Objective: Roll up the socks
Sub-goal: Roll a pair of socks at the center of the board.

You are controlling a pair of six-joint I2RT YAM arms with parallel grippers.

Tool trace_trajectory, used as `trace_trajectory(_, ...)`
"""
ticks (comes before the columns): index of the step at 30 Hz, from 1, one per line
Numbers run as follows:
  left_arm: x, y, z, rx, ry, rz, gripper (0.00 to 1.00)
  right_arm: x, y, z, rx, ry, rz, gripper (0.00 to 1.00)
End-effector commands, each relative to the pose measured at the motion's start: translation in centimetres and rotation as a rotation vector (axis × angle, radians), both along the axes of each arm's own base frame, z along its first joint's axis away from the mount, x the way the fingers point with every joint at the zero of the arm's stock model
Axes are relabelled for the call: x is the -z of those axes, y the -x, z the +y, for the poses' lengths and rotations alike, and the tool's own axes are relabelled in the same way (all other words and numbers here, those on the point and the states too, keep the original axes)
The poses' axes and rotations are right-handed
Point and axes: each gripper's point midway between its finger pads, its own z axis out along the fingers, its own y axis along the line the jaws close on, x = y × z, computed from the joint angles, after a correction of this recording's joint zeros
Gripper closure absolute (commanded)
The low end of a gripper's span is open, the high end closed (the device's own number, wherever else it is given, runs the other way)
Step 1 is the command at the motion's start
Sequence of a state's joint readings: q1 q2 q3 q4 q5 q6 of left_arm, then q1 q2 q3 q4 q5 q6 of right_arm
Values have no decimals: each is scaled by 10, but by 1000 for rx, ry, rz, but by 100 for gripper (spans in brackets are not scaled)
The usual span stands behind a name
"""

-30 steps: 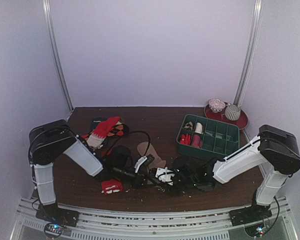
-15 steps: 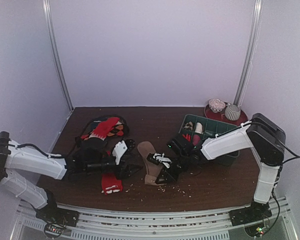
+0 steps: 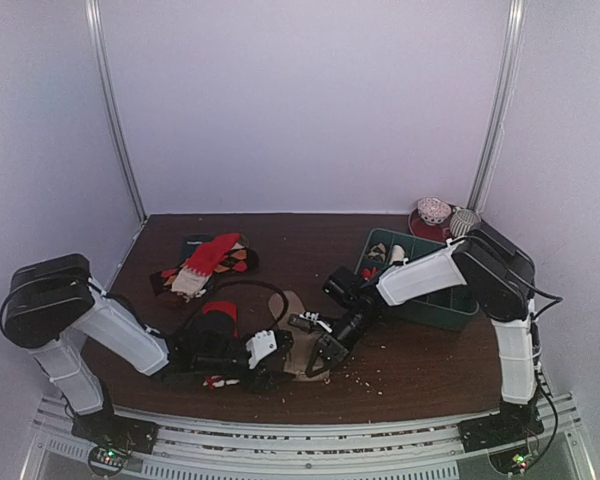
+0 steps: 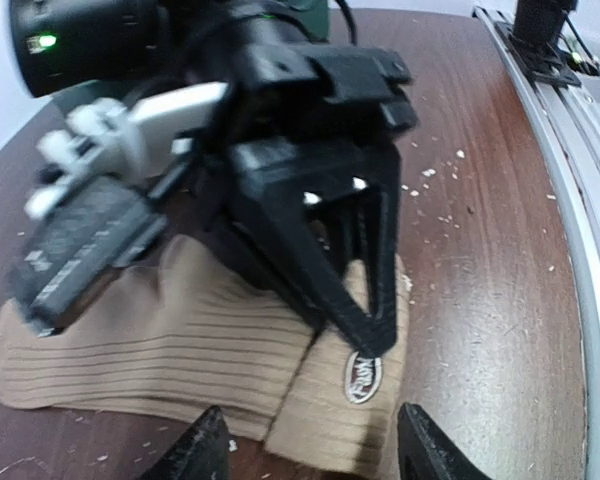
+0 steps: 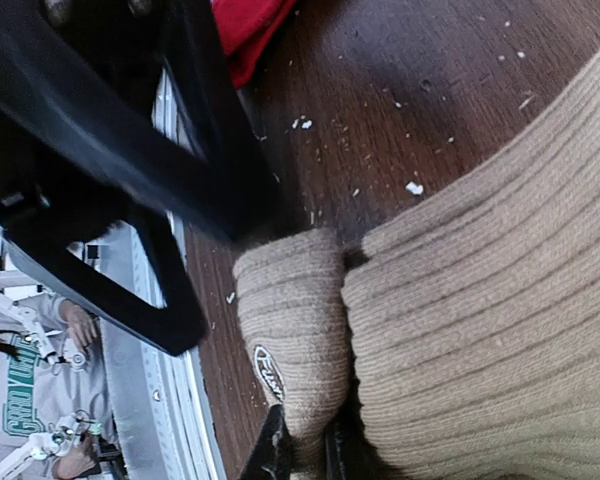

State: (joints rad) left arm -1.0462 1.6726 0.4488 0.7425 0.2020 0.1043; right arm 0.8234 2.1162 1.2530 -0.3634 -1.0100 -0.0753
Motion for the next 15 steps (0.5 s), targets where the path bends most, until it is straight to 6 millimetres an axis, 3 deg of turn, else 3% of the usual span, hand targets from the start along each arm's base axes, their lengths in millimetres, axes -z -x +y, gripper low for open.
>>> trace_trajectory(1,-17,10,-30,106,79,-34,45,49,24,-44,10,249,134,95)
trace_trajectory(9,3,17,-40,126,33,19,50,53,22,-49,9,261,133,95)
trace_trajectory(15,27,16,-34,99,-31,64,53,51,22,-49,9,257,129,95)
